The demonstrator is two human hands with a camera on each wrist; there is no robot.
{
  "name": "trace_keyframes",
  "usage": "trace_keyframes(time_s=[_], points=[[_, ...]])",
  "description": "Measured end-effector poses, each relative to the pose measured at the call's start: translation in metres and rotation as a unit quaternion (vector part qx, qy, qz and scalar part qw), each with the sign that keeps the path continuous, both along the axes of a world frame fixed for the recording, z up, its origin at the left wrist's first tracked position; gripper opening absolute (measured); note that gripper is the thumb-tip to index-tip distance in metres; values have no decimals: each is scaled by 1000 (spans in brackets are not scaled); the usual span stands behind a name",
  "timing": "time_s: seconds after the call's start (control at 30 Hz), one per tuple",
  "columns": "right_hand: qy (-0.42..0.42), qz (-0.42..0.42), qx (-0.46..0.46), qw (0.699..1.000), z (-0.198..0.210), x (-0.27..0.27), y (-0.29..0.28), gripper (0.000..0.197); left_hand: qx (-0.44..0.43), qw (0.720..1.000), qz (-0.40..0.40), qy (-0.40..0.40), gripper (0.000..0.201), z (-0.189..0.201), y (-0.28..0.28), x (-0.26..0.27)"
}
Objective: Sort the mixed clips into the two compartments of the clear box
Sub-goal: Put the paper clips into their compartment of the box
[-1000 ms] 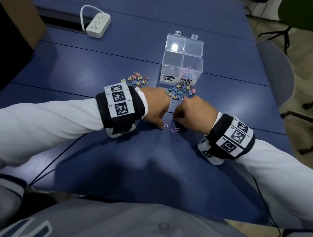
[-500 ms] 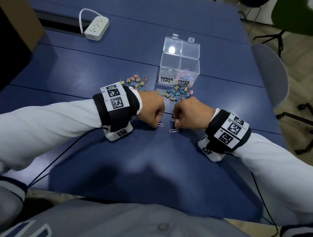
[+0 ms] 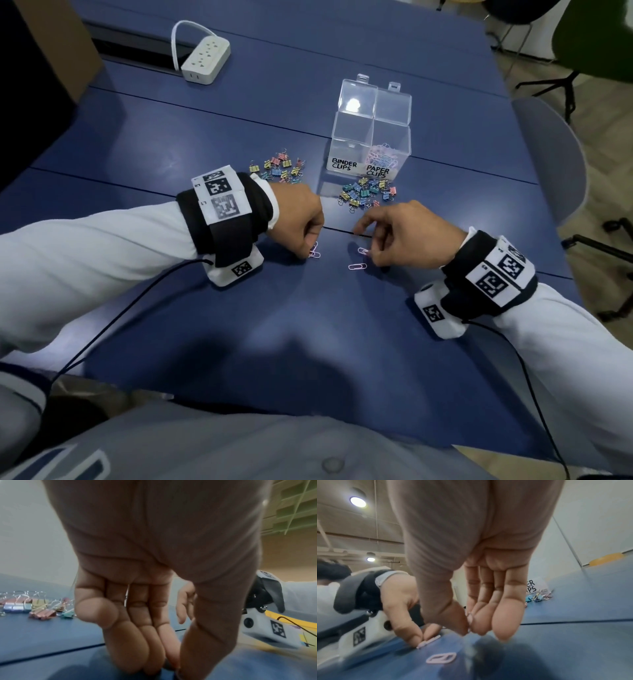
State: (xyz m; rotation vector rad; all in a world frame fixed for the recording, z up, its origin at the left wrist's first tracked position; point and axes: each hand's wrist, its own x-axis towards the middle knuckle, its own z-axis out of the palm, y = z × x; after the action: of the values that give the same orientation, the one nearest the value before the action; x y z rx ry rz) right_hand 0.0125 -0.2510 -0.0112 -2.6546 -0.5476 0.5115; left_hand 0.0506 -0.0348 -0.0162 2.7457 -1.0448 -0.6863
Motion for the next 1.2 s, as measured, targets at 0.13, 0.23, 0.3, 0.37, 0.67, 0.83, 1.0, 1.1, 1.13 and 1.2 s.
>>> trace_keyframes(time_s=[0.13,0.23,0.3,0.37,0.67,0.83,1.0,1.1,1.13,1.2], points=[[19,57,-13,998,1,-10,-1,50,-18,999,-39,-11,26,0,3,7],[-6,88,-30,996,-4,-14,2,43,-18,994,-110,-12,33,3,3,8],[-11,87,-35,996,-7,-14,3,37,-18,991,-128,-16,29,3,5,7],[-8,79,-29,996,-9,-12,3,25,-25,991,-128,-23,22,2,7,7],[21,74,-25,997,-10,-8,4,3,-12,996,-84,-19,1,-6,13,6],[37,70,-33,996,-15,-10,7,5,-7,998,-63,12,9,-8,12,1],[33,63,-20,997,-13,-8,3,7,-30,998,-46,6,8,-11,12,-2],[-8,4,10,1000,-3,8,-6,11,-54,998,-39,13,9,-10,14,-2],[-22,-27,33,999,4,17,-10,11,-61,997,-39,18,9,-9,14,-2],[-32,-98,110,989,21,40,-21,7,-72,996,-42,29,11,-8,14,-1]])
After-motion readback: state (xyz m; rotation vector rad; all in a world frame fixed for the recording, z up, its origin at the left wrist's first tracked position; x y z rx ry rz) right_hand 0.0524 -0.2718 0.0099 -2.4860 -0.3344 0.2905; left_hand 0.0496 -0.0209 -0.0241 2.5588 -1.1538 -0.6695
